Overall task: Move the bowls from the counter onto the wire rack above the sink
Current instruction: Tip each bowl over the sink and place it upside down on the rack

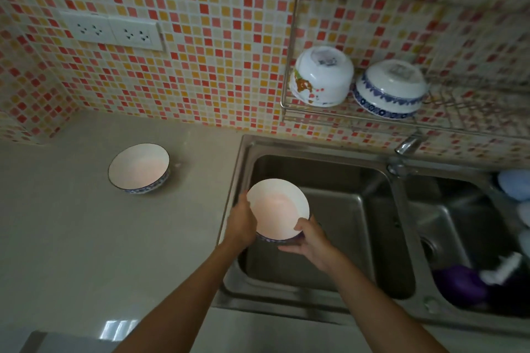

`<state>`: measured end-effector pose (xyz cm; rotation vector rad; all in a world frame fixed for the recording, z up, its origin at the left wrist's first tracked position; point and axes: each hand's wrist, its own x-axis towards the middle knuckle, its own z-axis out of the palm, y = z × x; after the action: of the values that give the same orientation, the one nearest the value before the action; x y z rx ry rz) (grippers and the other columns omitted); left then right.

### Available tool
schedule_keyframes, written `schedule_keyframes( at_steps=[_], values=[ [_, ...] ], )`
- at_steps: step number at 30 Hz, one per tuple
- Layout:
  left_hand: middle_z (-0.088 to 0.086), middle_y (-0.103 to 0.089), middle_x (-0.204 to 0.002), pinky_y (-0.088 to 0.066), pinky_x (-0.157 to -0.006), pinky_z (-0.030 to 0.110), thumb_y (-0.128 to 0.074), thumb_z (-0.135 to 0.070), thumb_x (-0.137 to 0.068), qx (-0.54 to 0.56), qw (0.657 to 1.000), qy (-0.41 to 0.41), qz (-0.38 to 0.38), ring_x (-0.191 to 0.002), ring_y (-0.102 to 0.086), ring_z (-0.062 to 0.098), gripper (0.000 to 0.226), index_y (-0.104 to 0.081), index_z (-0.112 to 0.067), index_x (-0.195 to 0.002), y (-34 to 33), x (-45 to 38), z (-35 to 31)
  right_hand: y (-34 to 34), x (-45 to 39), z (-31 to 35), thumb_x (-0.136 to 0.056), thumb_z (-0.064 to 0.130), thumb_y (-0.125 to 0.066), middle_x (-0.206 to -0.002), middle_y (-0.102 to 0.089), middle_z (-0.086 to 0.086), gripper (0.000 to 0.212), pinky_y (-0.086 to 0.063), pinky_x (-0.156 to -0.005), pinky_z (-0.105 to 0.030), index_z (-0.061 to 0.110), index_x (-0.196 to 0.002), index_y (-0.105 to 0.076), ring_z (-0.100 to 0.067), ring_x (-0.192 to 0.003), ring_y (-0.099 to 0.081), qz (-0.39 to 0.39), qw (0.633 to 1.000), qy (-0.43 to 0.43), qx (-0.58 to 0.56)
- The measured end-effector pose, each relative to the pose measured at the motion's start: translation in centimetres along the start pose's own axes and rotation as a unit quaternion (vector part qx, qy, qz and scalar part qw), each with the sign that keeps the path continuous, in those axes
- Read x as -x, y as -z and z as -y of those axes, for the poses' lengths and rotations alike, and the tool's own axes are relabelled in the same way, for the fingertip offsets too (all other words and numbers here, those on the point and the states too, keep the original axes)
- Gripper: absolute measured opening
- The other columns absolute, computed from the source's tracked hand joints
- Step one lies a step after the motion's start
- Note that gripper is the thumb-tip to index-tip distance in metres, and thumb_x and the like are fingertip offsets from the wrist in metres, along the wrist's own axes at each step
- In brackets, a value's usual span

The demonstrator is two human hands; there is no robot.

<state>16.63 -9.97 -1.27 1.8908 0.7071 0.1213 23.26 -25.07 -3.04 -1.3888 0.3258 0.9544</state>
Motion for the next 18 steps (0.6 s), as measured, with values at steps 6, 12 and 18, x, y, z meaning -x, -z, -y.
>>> schedule_keyframes(
  at_steps=[6, 12, 18],
  values=[
    [0.002, -0.056, -0.126, -0.055, -0.085, 0.042, -0.042, -0.038, -0.096, 0.032, 0.998, -0.010, 0.051, -0.112, -0.057, 0.027, 0.045, -0.034, -0.024, -0.138, -4.1, 1.3, -1.3, 5.0, 2.1, 0.2, -0.065, 0.003, -0.048, -0.134, -0.040, -0.017, 0.074, -0.057, -0.068, -0.055, 0.019, -0.136, -0.037, -0.046, -0.107, -0.053, 0.016, 0.994, -0.012, -0.107],
    [0.007, -0.053, -0.134, -0.053, -0.090, 0.042, -0.031, -0.037, -0.100, -0.016, 0.994, -0.081, 0.076, -0.114, -0.057, 0.028, 0.045, -0.028, -0.023, -0.142, -7.2, 2.6, -2.2, 9.0, 3.5, 0.4, -0.080, -0.005, -0.036, -0.114, -0.048, -0.014, 0.044, -0.058, -0.075, -0.055, 0.006, -0.121, -0.045, -0.039, -0.099, -0.054, 0.007, 0.994, -0.010, -0.108],
    [-0.001, -0.057, -0.128, -0.049, -0.096, 0.038, -0.029, -0.051, -0.096, -0.018, 0.995, -0.057, 0.079, -0.115, -0.056, 0.022, 0.050, -0.038, -0.026, -0.138, -9.5, 4.6, 0.3, 11.9, 3.9, 0.4, -0.073, -0.004, -0.039, -0.113, -0.048, -0.017, 0.039, -0.051, -0.088, -0.060, 0.003, -0.110, -0.050, -0.038, -0.098, -0.053, -0.009, 0.996, -0.022, -0.085]
  ],
)
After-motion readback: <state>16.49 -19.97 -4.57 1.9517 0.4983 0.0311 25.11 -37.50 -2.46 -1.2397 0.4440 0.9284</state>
